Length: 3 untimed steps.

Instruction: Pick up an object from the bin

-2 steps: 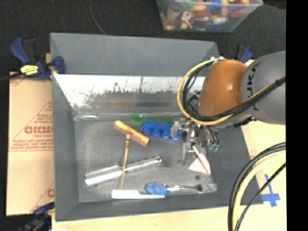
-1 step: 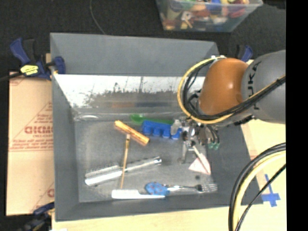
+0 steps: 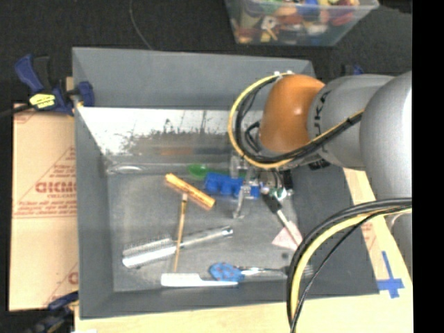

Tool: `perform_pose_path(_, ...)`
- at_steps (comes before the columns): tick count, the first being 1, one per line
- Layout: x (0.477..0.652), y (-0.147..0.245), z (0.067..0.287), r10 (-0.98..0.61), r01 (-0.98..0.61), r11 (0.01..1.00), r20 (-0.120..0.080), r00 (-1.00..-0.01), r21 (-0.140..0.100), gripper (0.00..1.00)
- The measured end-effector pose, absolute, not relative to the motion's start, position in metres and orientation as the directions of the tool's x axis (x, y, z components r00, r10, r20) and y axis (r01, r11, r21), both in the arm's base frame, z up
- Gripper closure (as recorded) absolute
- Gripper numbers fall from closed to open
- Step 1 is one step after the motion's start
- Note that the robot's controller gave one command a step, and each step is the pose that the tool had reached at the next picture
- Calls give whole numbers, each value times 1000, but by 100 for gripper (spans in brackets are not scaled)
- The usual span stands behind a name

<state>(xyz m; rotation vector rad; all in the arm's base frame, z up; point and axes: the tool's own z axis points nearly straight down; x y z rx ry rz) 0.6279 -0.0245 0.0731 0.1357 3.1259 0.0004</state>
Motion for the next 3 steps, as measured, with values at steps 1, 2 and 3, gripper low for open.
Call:
perform_pose_path(1, 634, -24, 131, 27, 27, 1000, -14, -1000, -3, 0)
perform_pose_path(2, 619, -13, 100, 183, 183, 983, -5, -983, 1, 0)
perform_pose_path(3, 631, -17, 72, 245, 245, 970, -18, -969, 1, 0)
